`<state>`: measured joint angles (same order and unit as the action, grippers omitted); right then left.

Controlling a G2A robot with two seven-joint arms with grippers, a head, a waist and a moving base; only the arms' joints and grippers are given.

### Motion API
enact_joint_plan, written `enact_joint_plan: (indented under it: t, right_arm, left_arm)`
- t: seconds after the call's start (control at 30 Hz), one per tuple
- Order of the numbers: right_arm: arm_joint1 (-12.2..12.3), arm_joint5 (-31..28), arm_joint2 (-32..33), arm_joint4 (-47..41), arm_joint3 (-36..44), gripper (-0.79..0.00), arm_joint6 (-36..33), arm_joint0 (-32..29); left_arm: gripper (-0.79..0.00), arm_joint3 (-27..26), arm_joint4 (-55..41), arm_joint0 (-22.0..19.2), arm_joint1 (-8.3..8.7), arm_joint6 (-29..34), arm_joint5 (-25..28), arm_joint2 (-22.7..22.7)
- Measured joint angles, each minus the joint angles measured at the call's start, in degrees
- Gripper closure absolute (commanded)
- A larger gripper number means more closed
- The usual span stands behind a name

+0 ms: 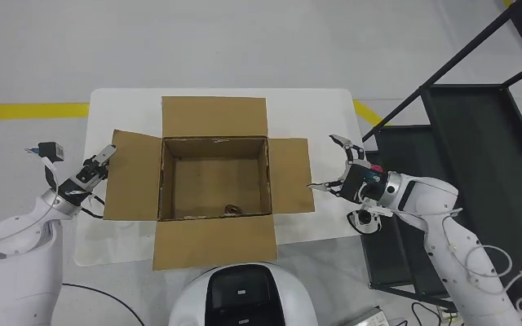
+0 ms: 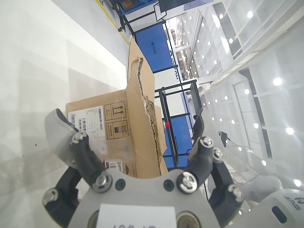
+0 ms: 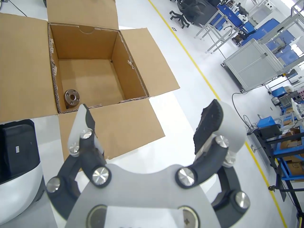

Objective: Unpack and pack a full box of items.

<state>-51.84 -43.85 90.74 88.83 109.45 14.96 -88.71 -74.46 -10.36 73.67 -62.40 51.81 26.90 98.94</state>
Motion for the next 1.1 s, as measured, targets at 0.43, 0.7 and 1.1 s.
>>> enact_joint_plan:
  t: [0.43,0.7,1.1]
  right_arm:
    - [0.0,0.0,0.0,0.0,0.0,-0.785,0.0,0.0]
    - [-0.02,0.23,0.1,-0.18,-0.13,-0.785,-0.09,-0.08]
    - [-0.33,4.9,12.02,-12.51,-3.81,-0.785,3.94,-16.87]
  left_arm:
    - [-0.785,0.0,0.0,0.0,0.0,0.0,0.0,0.0]
    - [-0.785,0.0,0.0,0.0,0.0,0.0,0.0,0.0]
    - [-0.785,0.0,0.0,0.0,0.0,0.0,0.0,0.0]
